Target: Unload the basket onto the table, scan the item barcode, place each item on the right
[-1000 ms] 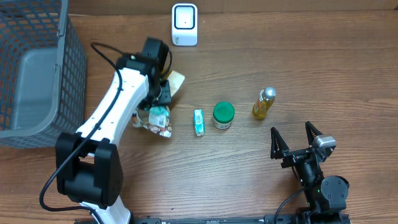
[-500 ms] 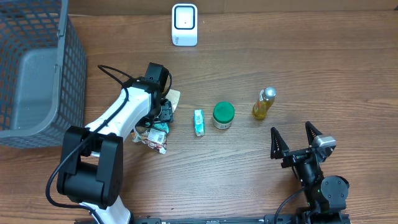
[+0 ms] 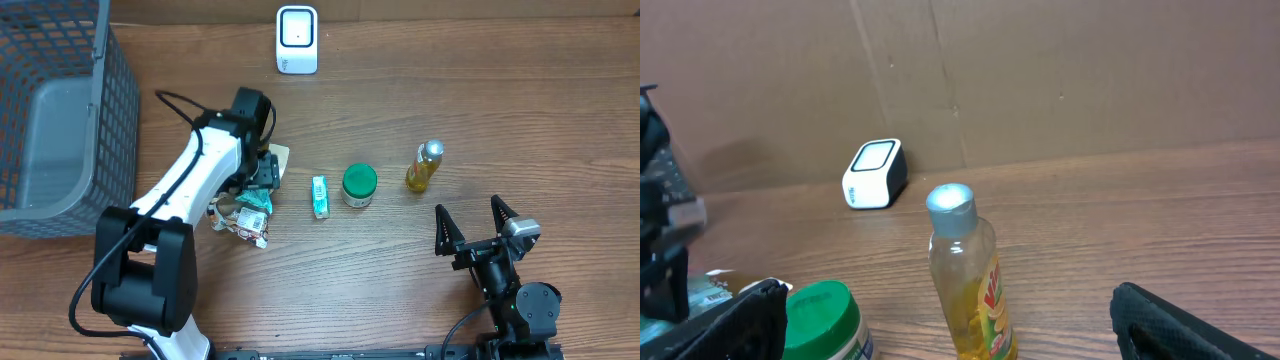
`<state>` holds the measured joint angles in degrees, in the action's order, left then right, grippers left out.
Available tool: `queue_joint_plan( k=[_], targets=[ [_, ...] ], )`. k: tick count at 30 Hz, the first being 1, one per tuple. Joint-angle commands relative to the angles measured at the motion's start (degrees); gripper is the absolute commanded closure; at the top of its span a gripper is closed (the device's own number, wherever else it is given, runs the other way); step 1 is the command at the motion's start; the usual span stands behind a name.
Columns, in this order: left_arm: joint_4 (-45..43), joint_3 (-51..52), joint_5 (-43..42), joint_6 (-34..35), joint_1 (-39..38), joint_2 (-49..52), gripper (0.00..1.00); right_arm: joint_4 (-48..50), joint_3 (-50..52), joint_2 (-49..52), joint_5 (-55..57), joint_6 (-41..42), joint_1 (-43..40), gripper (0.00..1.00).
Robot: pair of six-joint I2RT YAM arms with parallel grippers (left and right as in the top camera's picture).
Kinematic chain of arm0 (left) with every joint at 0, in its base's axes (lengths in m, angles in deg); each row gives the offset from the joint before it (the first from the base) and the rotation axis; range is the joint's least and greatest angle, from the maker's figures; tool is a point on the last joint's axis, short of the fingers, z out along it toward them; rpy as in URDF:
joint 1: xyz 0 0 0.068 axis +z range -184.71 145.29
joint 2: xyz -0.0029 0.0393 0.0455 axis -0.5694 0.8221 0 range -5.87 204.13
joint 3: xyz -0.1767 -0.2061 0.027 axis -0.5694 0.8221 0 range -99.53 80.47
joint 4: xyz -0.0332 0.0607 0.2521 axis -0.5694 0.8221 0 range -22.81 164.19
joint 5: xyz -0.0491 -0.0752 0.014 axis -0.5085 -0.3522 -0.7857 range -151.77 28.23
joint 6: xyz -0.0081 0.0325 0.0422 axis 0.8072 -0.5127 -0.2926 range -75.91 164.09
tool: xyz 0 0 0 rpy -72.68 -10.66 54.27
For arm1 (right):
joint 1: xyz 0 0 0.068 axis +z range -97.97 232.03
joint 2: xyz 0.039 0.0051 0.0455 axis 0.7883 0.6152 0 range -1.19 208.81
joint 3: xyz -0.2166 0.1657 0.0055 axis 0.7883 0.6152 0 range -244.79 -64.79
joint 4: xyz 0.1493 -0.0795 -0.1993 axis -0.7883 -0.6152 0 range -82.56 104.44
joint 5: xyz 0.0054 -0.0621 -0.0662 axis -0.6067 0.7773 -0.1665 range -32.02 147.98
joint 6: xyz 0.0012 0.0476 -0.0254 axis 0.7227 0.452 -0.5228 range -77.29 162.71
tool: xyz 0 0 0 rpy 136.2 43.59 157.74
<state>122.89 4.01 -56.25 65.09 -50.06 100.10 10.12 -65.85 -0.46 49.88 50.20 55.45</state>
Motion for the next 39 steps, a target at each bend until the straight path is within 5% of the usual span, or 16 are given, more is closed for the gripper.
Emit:
queue_joint_plan(
  k=[1,5,8,15,30,39],
  targets=[
    [1.49,-4.15,-0.66,-1.75,0.33,-2.23,0.18,0.28,0.61,-0.57,0.5,0.0,0.26,0.0],
    [1.33,-4.28,-0.72,-1.07,0.33,-2.21,0.25,0.28,0.61,-0.57,0.5,0.0,0.26,0.0],
    [1.55,-3.65,-2.03,-0.31,0.33,-2.21,0.5,0.28,0.61,-0.57,0.5,0.0,0.26,0.0],
    [1.29,-0.7,-5.07,-0.37,0.33,-2.21,0.69,0.28,0.61,-0.57,0.5,0.0,0.26,0.0],
    [-4.11,7.76,-3.1,-0.24,0.35,-2.21,0.68,0.28,0.61,-0.57,0.5,0.0,0.26,0.0],
    [-1.42,2.47,-2.82,-1.11,0.35,-2.25,0.49,0.28,0.61,-0.57,0.5,0.0,0.26,0.0]
  ],
)
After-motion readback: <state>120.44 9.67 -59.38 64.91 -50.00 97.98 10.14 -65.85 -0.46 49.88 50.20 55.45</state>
